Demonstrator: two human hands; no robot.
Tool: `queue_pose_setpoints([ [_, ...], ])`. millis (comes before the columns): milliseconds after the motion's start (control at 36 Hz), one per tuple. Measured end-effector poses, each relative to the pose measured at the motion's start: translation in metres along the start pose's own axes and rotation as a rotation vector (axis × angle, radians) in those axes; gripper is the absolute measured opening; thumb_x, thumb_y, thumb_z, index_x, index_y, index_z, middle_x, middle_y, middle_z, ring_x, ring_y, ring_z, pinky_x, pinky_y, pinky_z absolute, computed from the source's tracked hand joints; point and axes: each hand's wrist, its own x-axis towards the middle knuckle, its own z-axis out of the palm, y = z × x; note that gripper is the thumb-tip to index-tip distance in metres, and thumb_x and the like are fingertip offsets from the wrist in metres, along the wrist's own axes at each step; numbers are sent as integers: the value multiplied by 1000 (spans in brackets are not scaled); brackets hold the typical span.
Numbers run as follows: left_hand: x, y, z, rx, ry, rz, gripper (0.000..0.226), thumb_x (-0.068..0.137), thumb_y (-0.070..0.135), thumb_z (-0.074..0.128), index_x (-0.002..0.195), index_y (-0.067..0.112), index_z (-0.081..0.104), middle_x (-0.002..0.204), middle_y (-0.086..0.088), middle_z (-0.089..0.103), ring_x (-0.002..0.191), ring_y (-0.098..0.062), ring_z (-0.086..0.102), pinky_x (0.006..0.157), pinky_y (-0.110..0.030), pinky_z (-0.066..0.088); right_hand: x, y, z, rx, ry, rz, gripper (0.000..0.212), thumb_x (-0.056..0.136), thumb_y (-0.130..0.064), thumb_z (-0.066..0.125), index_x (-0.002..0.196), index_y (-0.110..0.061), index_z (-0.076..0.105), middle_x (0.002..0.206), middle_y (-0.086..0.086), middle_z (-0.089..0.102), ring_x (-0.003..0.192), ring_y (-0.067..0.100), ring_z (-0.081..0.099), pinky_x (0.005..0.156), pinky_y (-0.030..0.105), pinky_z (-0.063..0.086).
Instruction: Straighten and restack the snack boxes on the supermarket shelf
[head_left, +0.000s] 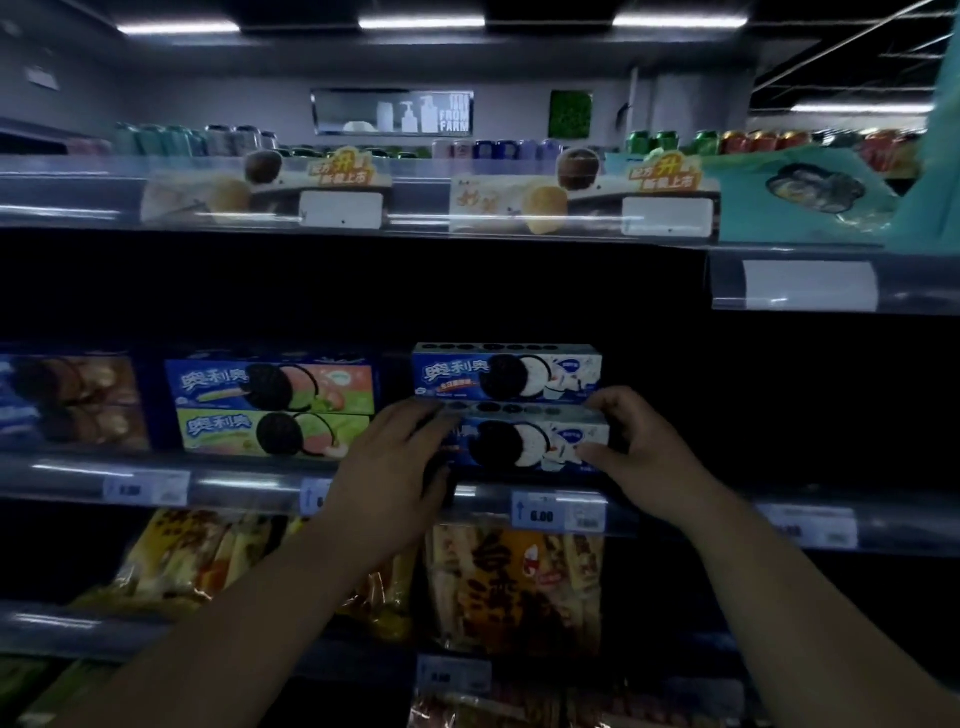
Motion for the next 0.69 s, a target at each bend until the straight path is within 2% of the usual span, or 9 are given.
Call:
queue_pose_setpoints([
  [111,-3,-6,6,21,-32,-10,60,78,8,70,135,12,53,133,-11,54,126,-29,46,104,-40,42,-1,4,11,-177,39,15,31,93,-30,62,116,-44,47,122,-14,54,107,10,55,88,33,52],
  [194,-1,-2,7,28,-7,-20,55,78,11,62,133,10,55,129,-11,57,122,-30,49,99,-39,45,-3,8,14,-245,67,1,35,92,-38,61,121,-47,44,126,-17,50,109,9,53,89,35,51],
  [278,1,2,10,48,5,-34,54,78,15,60,132,8,54,126,-12,57,118,-31,50,94,-41,47,-6,9,15,-296,90,-1,36,90,-43,62,120,-47,42,117,-19,52,100,9,54,80,33,51],
  [417,-2,4,15,42,16,-36,53,82,18,54,134,7,50,129,-14,54,122,-34,48,97,-43,45,-9,8,15,-329,110,-12,36,89,-48,61,118,-48,41,117,-21,51,101,8,55,80,32,52],
  [556,-10,6,17,57,-10,-17,60,83,17,58,140,3,44,137,-17,47,135,-36,37,112,-40,29,-12,8,16,-425,135,-46,41,90,-50,58,126,-42,39,128,-16,54,105,11,57,80,34,52],
  [639,-15,-1,15,71,-79,-3,72,83,23,61,148,8,33,148,-16,38,145,-35,24,114,-47,29,-14,7,17,-473,131,-67,43,92,-49,56,129,-37,39,139,-12,49,115,14,55,85,36,52],
  [694,-18,-7,12,92,-141,-1,83,82,30,63,152,14,22,155,-14,29,148,-33,15,113,-51,30,-16,4,17,-472,127,-77,45,92,-47,57,131,-32,41,145,-10,43,122,15,50,91,32,48],
])
